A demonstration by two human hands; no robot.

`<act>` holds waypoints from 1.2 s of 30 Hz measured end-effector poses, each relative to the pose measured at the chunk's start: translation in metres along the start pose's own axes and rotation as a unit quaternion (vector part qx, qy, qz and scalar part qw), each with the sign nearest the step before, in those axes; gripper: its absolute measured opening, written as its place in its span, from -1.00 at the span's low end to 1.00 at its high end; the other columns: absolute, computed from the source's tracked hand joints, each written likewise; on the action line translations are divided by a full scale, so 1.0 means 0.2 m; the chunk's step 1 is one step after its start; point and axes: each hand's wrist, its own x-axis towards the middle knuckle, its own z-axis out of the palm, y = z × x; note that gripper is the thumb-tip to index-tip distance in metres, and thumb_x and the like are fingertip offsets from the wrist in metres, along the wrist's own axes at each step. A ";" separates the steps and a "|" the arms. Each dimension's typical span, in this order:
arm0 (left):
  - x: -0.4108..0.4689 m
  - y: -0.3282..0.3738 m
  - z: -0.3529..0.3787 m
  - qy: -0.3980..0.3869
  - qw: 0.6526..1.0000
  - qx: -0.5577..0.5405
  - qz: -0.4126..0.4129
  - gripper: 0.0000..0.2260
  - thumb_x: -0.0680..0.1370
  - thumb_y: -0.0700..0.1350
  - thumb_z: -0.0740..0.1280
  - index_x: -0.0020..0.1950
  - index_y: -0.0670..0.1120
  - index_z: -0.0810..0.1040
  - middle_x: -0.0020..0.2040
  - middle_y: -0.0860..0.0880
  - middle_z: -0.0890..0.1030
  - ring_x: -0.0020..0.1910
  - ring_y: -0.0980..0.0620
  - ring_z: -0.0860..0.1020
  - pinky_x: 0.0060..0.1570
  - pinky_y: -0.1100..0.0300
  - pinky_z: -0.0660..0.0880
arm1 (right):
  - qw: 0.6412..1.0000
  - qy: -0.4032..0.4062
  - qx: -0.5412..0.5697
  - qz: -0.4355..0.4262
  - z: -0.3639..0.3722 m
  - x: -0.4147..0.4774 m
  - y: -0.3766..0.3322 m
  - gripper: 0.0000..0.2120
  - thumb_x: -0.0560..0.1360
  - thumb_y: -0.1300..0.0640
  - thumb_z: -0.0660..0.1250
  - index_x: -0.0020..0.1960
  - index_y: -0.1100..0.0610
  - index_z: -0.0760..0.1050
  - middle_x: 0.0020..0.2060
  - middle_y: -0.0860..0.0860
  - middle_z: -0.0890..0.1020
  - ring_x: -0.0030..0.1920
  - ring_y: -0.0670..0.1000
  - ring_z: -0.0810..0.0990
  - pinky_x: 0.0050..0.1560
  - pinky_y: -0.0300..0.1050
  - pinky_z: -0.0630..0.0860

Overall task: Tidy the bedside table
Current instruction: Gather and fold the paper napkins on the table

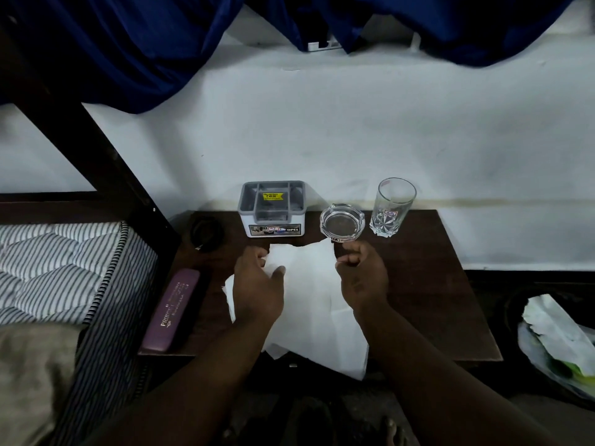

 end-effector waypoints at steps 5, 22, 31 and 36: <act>0.00 -0.02 -0.02 0.013 1.000 0.024 0.006 -0.81 0.48 -0.14 0.49 -0.21 0.05 0.51 -0.07 -0.01 0.62 -0.04 -0.09 0.60 0.07 -0.06 0.54 | 1.000 -0.008 -0.004 0.008 0.00 0.00 0.01 -0.68 0.45 0.38 0.37 0.16 0.14 0.59 -0.27 -0.07 0.65 -0.27 -0.10 0.59 -0.16 -0.26 0.48; -0.05 0.06 0.02 -0.016 0.975 -0.210 -0.069 -0.80 0.56 -0.22 0.44 0.11 0.00 0.54 -0.03 0.09 0.63 -0.01 0.08 0.62 -0.03 0.32 0.52 | 0.996 -0.082 -0.007 -0.035 -0.02 -0.06 -0.01 -0.64 0.37 -0.07 0.51 0.10 -0.07 0.48 0.02 -0.09 0.65 0.03 -0.04 0.65 0.18 0.13 0.61; -0.05 0.09 0.12 0.064 0.991 -0.091 -0.071 -0.56 0.43 -0.13 0.55 0.25 -0.02 0.51 0.18 -0.06 0.60 0.11 -0.03 0.57 0.13 0.05 0.52 | 0.994 -0.079 -0.045 -0.061 0.00 0.03 0.02 -0.44 0.38 0.26 0.54 0.32 0.04 0.46 0.07 -0.05 0.67 0.12 0.02 0.66 0.17 0.13 0.62; 0.00 0.07 0.08 0.010 0.986 -0.006 -0.164 -0.33 0.37 0.07 0.58 0.41 0.07 0.37 0.18 0.05 0.61 0.35 -0.15 0.46 0.38 -0.15 0.33 | 0.983 -0.100 -0.131 -0.081 0.03 0.05 0.05 -0.31 0.36 0.21 0.60 0.42 0.10 0.40 0.26 0.10 0.62 0.27 0.08 0.59 0.30 0.05 0.54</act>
